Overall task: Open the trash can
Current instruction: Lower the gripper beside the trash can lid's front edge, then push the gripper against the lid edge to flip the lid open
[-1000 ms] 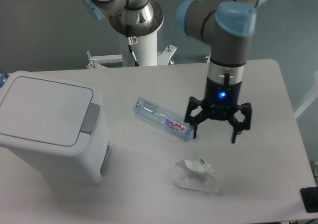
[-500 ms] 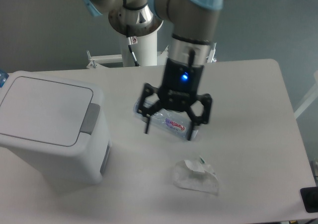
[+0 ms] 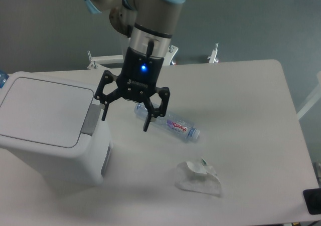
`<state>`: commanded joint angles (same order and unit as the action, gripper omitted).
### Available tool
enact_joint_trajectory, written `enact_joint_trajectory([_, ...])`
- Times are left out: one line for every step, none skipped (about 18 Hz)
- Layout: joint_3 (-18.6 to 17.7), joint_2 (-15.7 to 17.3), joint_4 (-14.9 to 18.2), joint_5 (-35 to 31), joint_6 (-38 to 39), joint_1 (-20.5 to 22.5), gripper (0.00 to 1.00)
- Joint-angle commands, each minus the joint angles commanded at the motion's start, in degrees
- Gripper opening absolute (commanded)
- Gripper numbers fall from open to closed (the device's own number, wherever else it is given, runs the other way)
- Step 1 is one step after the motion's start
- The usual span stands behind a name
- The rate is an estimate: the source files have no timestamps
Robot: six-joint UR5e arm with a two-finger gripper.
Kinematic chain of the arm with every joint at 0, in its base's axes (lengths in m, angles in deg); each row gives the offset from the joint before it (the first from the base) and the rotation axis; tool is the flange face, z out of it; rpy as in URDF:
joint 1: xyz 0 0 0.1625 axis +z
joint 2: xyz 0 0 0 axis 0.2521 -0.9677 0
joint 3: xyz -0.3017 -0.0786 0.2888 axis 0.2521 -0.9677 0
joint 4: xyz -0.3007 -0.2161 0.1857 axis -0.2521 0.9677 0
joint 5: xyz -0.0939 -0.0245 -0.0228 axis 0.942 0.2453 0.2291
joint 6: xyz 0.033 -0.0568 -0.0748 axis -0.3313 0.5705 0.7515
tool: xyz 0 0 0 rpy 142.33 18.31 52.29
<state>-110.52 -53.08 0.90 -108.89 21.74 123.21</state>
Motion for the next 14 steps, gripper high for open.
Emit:
enact_joint_trajectory([-0.17,0.0,-0.09,0.0,-0.09,0.0,1.0])
enact_joint_trajectory([-0.26,-0.17,-0.17,0.0,-0.09,-0.09,1.0])
enact_joint_trajectory([-0.26,-0.26,-0.18,0.0,-0.09,-0.09,1.0])
enact_joint_trajectory([-0.26,-0.44,-0.26,0.0,-0.18,-0.09,1.0])
enact_joint_trajectory([-0.44,-0.53,-0.26,-0.09,-0.09,-0.09,1.0])
enact_joint_trajectory([-0.61,-0.53,-0.26,0.0,-0.18,-0.09,1.0])
enact_joint_trajectory([-0.7,-0.53,-0.26,0.0,-0.18,-0.09,1.0])
enact_joint_trajectory([-0.7,-0.62,-0.26,0.0,-0.18,-0.09,1.0])
enact_joint_trajectory([-0.7,-0.62,-0.26,-0.09,-0.18,-0.17,1.0])
enact_joint_trajectory([-0.79,-0.62,-0.26,0.0,-0.09,-0.18,1.0])
enact_joint_trajectory([-0.88,-0.62,-0.26,0.0,-0.09,-0.18,1.0])
enact_joint_trajectory([-0.97,-0.62,-0.26,0.0,-0.09,-0.18,1.0])
enact_joint_trajectory([-0.97,-0.62,-0.26,0.0,0.0,-0.26,1.0])
enact_joint_trajectory([-0.97,-0.62,-0.26,0.0,0.17,-0.79,1.0])
